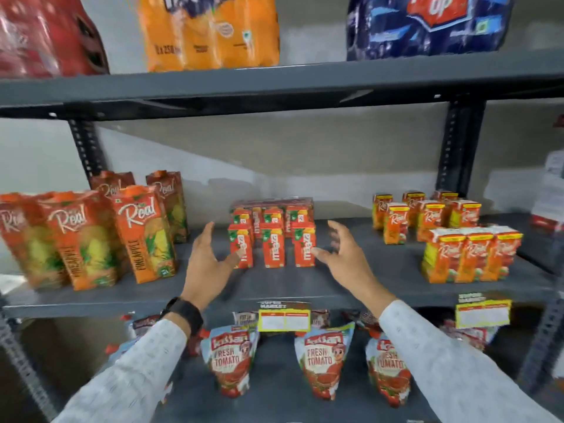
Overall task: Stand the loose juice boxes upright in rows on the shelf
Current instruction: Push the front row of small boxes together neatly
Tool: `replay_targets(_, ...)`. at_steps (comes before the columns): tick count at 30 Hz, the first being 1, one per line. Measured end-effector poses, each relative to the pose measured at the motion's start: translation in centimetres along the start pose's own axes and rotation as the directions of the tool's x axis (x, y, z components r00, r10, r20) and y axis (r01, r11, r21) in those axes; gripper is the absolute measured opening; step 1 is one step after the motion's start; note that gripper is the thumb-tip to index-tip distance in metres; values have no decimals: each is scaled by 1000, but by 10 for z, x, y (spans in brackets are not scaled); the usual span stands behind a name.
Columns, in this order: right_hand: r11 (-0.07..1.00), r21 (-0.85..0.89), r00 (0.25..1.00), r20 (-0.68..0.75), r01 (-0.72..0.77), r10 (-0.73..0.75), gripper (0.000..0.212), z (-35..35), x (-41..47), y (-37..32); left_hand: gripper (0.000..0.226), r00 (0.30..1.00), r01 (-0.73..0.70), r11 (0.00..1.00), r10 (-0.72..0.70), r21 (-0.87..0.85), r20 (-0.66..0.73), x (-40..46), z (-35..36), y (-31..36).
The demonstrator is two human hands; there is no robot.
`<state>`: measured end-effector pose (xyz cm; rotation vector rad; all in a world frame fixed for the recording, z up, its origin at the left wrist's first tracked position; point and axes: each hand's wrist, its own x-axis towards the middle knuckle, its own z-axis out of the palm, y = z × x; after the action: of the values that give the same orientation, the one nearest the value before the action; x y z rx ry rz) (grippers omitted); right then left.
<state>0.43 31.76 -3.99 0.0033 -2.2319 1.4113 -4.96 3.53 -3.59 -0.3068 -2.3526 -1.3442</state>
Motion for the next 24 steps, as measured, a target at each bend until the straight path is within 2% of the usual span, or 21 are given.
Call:
replay_targets(1, 996, 76, 998, 45, -57, 53, 74, 2, 5, 2, 97, 995, 69, 992, -61, -104, 80, 9, -1, -5)
replay_targets(3, 979, 174, 990, 107, -104, 86, 66, 10, 15, 5, 96, 964, 175, 935, -99, -309, 246, 28, -2, -17)
replay_targets(5, 977, 181, 987, 138, -111, 86, 61, 17, 22, 6, 85, 929, 232, 892, -86, -388, 359, 43, 1, -28)
replay_targets(7, 980, 160, 985, 146, -115, 92, 57, 25, 30, 5, 72, 907, 237, 887, -56, -396, 418, 54, 5, -35)
replay_targets(10, 982, 148, 986, 132, -121, 101, 45, 33, 37, 5, 52, 893, 209, 899, -16, -384, 450, 63, 13, -36)
replay_targets(12, 978, 170, 987, 126, -123, 103, 45, 39, 39, 5, 47, 891, 217, 885, -8, -412, 453, 66, 18, -34)
replay_targets(24, 979, 189, 992, 109, -83, 63, 47, 54, 32, -6, 48, 881, 212, 853, 44, -477, 471, 54, 30, -18)
